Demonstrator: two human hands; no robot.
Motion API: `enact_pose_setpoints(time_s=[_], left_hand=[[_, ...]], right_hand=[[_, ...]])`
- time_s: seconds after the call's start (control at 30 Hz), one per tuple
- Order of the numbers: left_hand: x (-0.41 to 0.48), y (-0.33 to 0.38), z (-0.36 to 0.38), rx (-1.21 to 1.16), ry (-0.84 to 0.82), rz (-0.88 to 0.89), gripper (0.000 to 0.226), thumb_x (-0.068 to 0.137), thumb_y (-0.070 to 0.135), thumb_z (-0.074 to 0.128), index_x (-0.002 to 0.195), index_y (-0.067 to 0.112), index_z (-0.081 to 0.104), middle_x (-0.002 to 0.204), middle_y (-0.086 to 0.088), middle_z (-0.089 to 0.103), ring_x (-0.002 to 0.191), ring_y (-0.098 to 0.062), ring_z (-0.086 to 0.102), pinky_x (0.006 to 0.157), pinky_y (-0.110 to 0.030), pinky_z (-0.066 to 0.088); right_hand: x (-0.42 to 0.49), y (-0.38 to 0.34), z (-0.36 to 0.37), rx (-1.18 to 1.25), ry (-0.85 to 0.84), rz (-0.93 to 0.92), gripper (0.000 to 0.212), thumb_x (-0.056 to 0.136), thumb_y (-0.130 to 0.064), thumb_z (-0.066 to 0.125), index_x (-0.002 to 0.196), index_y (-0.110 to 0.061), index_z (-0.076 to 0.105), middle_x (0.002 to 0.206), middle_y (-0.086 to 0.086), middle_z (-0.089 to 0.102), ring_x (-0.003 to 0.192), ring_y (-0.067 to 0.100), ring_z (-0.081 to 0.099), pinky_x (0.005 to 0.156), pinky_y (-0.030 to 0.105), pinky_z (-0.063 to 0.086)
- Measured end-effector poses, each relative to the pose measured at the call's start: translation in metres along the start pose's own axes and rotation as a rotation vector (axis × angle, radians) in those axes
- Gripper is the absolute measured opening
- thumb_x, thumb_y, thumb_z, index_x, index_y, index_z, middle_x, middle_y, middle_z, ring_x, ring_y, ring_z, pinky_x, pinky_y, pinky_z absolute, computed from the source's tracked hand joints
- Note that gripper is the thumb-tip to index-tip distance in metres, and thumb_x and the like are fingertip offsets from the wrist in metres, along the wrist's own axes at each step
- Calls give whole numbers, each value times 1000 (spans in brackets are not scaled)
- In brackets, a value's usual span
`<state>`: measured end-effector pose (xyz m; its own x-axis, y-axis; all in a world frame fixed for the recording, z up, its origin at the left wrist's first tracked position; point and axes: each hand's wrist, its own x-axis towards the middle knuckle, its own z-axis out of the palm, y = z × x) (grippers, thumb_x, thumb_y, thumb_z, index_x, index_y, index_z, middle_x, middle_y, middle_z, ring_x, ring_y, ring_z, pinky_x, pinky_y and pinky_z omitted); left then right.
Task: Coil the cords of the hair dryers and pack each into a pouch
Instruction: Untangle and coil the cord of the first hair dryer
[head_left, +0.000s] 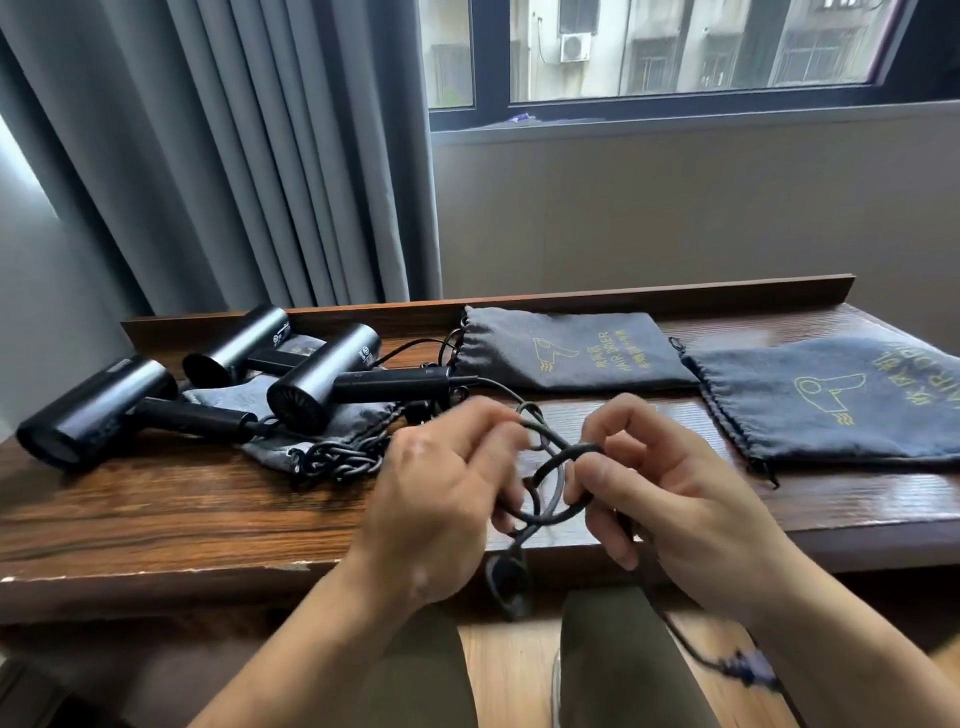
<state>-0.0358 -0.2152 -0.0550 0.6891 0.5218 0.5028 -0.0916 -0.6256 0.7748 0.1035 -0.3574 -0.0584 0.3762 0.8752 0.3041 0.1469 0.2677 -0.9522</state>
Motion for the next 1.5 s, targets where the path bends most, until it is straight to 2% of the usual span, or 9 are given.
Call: enact_pose_setpoints(time_s=[0.13, 0.27, 0.4, 0.6, 0.73, 0.87, 1.1, 1.2, 1.5], left_hand=[[3, -14, 9, -131, 197, -429, 19, 102, 16, 46, 93, 18, 63, 69, -3, 72, 58, -24, 61, 66, -48, 51], [-3, -12, -5, 295, -146, 65, 38, 94, 17, 51, 128, 28, 63, 112, 17, 67, 105, -2, 61, 92, -19, 47], [5, -9, -5, 307, -310, 224, 31, 99, 46, 52, 114, 26, 71, 92, 19, 60, 87, -5, 60, 81, -22, 49], [11, -20, -14, -76, 108, -355, 39, 80, 61, 64, 80, 22, 67, 54, 5, 53, 54, -17, 48, 60, -36, 43], [3, -14, -13, 483, -55, 139, 19, 102, 32, 51, 108, 29, 68, 101, 17, 68, 99, -2, 59, 91, -24, 46], [6, -6, -4, 315, -372, 262, 30, 101, 24, 51, 127, 23, 66, 102, 14, 65, 100, -3, 62, 89, -19, 46], [8, -17, -11, -96, 172, -219, 41, 92, 57, 52, 80, 20, 64, 50, 14, 50, 46, -5, 43, 53, -30, 37], [4, -12, -13, -98, 224, -272, 48, 86, 60, 60, 70, 16, 55, 46, 9, 43, 42, -8, 36, 46, -26, 32], [-4, -2, -30, -601, 220, -328, 36, 85, 23, 63, 56, 19, 42, 55, -1, 30, 56, -19, 33, 69, -42, 38]], right_hand=[[-2, 8, -1, -10, -50, 8, 27, 87, -37, 73, 85, -20, 52, 76, 23, 58, 45, 25, 45, 49, 23, 36], [0, 9, -3, 32, -69, 135, 23, 91, -24, 72, 86, -16, 52, 72, 28, 58, 45, 19, 33, 44, 24, 26], [-1, 2, -9, 101, -93, 182, 29, 87, -32, 71, 91, -13, 49, 80, 16, 67, 41, 16, 34, 42, 21, 24], [-15, 0, -16, 168, -175, 199, 25, 91, -30, 67, 87, -17, 46, 104, 19, 68, 38, 16, 38, 40, 19, 29], [-8, -2, -13, 71, -58, 236, 19, 83, -24, 62, 85, -14, 46, 85, 18, 69, 36, 14, 30, 39, 18, 21], [-4, -8, -9, 22, -95, 236, 20, 84, -26, 62, 87, -13, 48, 86, 21, 71, 34, 17, 36, 38, 20, 25], [-11, -11, -11, 90, -61, 331, 31, 83, -36, 59, 92, -11, 42, 111, 14, 75, 74, 36, 74, 69, 39, 61], [-9, -8, -12, 35, 6, 292, 24, 88, -38, 57, 89, -17, 48, 107, 15, 75, 57, 30, 67, 52, 30, 52], [-8, -11, -15, -290, 25, -107, 47, 83, -63, 65, 88, -17, 61, 82, 14, 64, 77, 37, 52, 66, 42, 40]])
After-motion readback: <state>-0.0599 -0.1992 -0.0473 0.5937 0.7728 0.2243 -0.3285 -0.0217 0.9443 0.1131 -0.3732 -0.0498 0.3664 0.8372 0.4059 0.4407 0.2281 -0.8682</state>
